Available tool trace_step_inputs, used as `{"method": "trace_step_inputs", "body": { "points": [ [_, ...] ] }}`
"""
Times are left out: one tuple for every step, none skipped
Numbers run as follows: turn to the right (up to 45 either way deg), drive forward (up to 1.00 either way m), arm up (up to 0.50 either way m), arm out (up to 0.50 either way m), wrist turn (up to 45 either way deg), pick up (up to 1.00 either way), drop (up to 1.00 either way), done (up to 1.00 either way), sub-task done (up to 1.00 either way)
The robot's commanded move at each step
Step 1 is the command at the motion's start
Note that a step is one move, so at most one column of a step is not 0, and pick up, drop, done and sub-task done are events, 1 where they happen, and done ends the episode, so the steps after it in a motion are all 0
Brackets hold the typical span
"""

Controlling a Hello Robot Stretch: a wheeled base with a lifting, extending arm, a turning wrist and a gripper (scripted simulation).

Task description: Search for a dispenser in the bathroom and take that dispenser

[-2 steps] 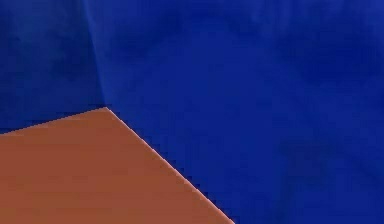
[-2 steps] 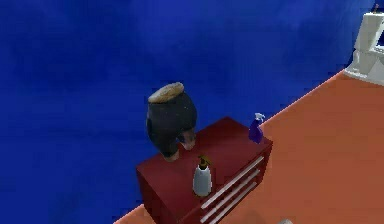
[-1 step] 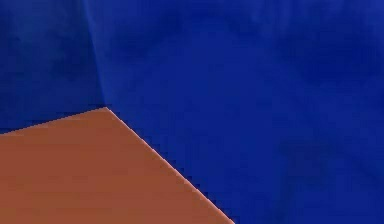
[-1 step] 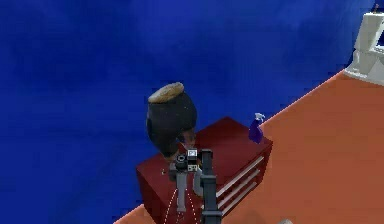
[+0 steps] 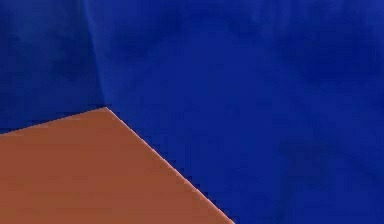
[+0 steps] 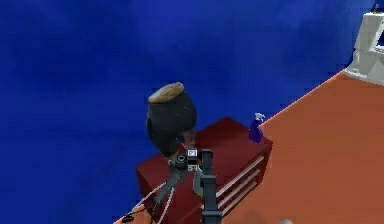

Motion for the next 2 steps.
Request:
{"method": "trace_step_inputs", "body": {
  "points": [
    [0.0, 0.0, 0.0, 0.0, 45.0, 0.0, 0.0, 0.0, 0.0],
    [0.0, 0.0, 0.0, 0.0, 45.0, 0.0, 0.0, 0.0, 0.0]
  ]
}}
